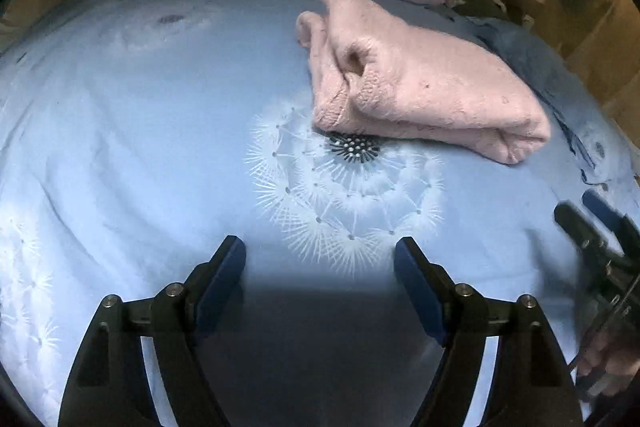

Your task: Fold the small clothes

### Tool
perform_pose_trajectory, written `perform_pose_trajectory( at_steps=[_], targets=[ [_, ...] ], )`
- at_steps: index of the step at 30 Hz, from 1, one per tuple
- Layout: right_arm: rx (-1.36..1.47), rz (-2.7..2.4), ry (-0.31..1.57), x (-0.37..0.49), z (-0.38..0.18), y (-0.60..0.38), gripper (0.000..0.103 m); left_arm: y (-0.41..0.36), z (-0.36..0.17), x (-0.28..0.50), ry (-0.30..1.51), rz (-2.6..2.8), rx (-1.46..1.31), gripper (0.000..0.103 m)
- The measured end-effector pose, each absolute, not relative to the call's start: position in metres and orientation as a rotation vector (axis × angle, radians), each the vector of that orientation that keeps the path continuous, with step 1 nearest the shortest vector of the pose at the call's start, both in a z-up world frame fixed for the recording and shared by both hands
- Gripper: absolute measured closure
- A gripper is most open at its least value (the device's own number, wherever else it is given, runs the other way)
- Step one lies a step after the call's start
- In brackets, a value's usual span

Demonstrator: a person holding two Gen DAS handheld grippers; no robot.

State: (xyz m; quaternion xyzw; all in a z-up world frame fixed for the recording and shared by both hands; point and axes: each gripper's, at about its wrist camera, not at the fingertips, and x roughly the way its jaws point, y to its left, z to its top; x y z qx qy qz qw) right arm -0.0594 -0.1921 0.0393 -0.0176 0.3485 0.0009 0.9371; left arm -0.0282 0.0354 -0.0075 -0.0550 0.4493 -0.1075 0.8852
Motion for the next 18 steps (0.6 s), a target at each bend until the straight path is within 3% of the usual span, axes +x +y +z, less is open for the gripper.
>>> perform_pose_trajectory(
  at_steps=[2,4,9,18],
  targets=[
    [0.015,0.017,0.816,-0.048,0.026,-0.201,0.011,0.033,-0.010,-0.027,0.940,-0.244,-0.113,0.029],
    [0.065,0.008,0.973,-0.034,0.005,-0.211,0.000,0.024,-0.014,-0.026,0.953,-0.263,-0.075,0.017],
    [-0.031,-0.033,0.967,-0.035,0.006,-0.200,0.000,-0.003,-0.018,-0.024,0.979,-0.203,0.081,0.015],
    [-0.024,-0.032,0.970,-0.034,0.006,-0.201,0.000,0.001,-0.016,-0.026,0.979,-0.209,0.070,0.015]
  ],
)
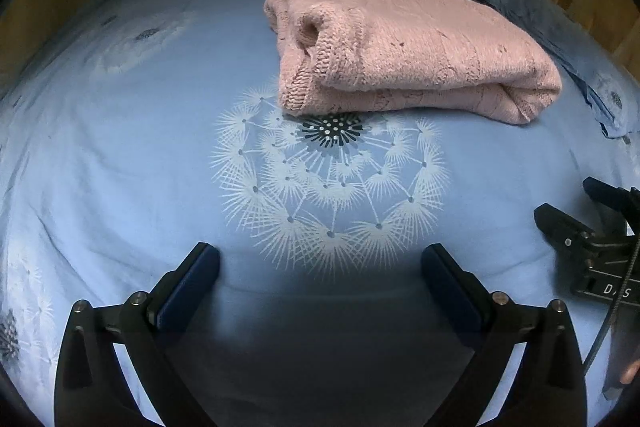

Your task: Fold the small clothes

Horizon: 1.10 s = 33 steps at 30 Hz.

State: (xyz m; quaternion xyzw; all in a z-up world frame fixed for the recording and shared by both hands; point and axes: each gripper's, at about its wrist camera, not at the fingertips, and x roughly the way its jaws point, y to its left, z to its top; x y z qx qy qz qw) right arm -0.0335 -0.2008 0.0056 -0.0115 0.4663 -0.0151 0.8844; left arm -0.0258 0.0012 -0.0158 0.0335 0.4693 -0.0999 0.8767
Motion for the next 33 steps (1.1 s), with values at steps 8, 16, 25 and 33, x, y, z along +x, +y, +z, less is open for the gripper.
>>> perform_pose_trajectory(
  at_steps=[8,16,25,33],
  targets=[
    [-0.024,-0.032,0.971,-0.0338,0.0051,-0.1990,0.000,0.0006,-0.0166,-0.0245,0.979,-0.208,0.074,0.015],
    [-0.023,-0.033,0.970,-0.0334,0.0052,-0.1984,0.000,0.0007,-0.0166,-0.0245,0.979,-0.208,0.074,0.015],
    [-0.017,-0.028,0.961,-0.0310,0.0044,-0.1993,0.000,0.0009,-0.0167,-0.0243,0.979,-0.208,0.073,0.015],
    [-0.022,-0.036,0.973,-0.0329,0.0048,-0.1987,0.000,0.0004,-0.0169,-0.0245,0.979,-0.207,0.074,0.015]
  ],
)
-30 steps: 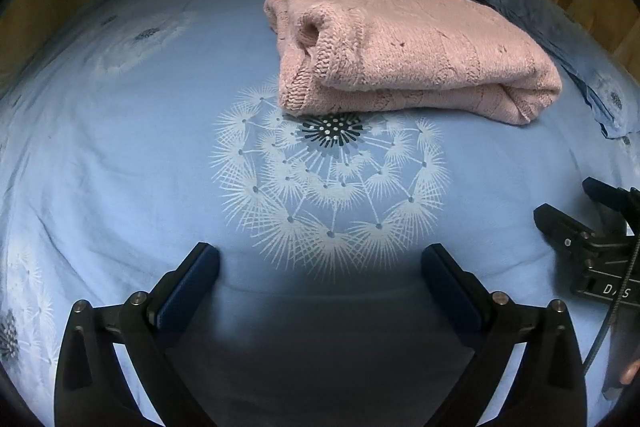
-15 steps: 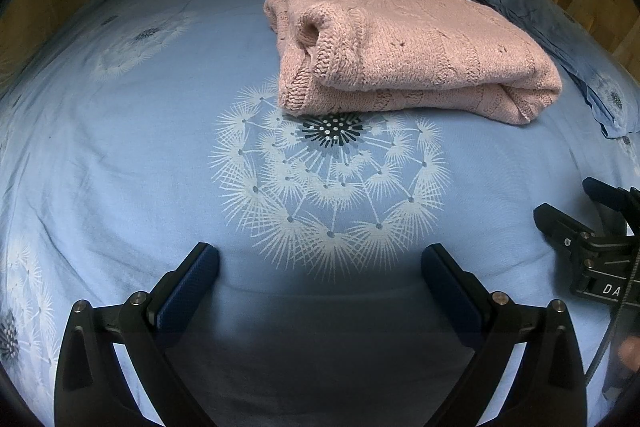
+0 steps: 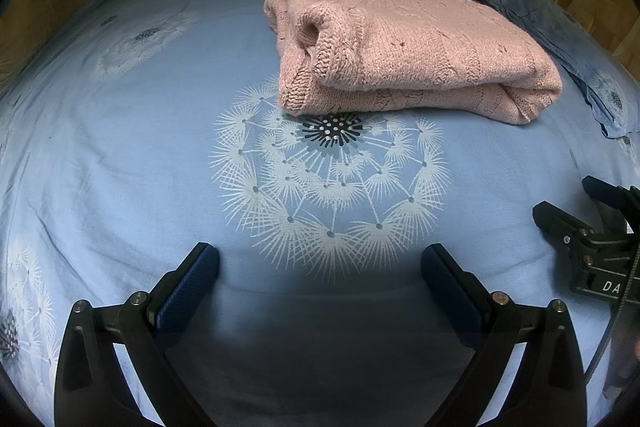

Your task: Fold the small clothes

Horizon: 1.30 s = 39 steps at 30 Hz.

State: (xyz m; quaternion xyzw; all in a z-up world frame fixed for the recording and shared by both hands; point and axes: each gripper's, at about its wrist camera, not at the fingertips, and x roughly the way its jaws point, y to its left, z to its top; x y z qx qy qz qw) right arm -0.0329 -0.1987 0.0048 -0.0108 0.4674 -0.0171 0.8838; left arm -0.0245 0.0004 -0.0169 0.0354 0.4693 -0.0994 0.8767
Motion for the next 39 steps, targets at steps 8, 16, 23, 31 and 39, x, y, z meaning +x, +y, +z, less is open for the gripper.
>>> perform_pose_trajectory(
  at_steps=[8,16,23,31,39],
  targets=[
    [-0.021,-0.038,0.975,-0.0351,0.0065,-0.1976,0.000,0.0005,-0.0169,-0.0246,0.979,-0.208,0.074,0.015],
    [-0.028,-0.043,0.972,-0.0372,0.0064,-0.1968,0.000,0.0005,-0.0166,-0.0246,0.979,-0.207,0.074,0.015],
    [-0.026,-0.042,0.972,-0.0374,0.0066,-0.1959,0.000,0.0006,-0.0169,-0.0219,0.985,-0.205,0.077,0.014],
    [-0.029,-0.046,0.973,-0.0376,0.0071,-0.1950,0.000,0.0002,-0.0157,-0.0229,0.982,-0.204,0.077,0.014],
    [-0.033,-0.049,0.972,-0.0381,0.0071,-0.1947,0.000,-0.0003,-0.0161,-0.0227,0.981,-0.201,0.083,0.014]
  ],
)
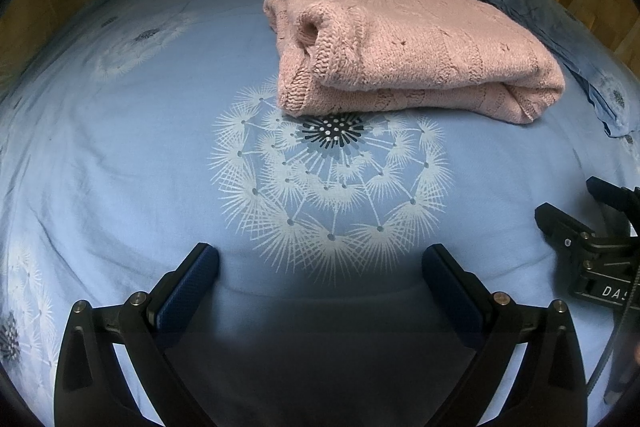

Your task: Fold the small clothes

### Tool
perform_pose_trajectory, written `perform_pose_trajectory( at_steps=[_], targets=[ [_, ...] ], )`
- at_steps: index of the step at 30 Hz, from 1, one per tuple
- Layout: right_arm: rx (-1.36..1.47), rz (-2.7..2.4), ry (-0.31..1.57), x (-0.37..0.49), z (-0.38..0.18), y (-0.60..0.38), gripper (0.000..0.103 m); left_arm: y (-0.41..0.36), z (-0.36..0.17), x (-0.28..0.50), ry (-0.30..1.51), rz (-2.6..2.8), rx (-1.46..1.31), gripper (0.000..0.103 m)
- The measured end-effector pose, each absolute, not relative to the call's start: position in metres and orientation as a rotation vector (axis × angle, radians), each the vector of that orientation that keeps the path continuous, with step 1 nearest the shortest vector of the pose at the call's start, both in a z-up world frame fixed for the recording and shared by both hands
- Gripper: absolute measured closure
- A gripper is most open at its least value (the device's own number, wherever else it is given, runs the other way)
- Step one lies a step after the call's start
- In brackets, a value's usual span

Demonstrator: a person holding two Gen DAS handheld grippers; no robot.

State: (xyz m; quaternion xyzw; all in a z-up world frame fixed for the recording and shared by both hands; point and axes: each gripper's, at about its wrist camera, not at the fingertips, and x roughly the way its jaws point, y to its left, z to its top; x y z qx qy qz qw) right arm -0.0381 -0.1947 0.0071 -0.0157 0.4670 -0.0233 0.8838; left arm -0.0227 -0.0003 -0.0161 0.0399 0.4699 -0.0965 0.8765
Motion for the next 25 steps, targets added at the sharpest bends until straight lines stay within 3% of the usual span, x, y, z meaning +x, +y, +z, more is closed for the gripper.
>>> perform_pose_trajectory(
  at_steps=[25],
  targets=[
    [-0.034,-0.049,0.973,-0.0372,0.0075,-0.1947,0.000,-0.0020,-0.0162,-0.0230,0.978,-0.195,0.090,0.014]
  ],
)
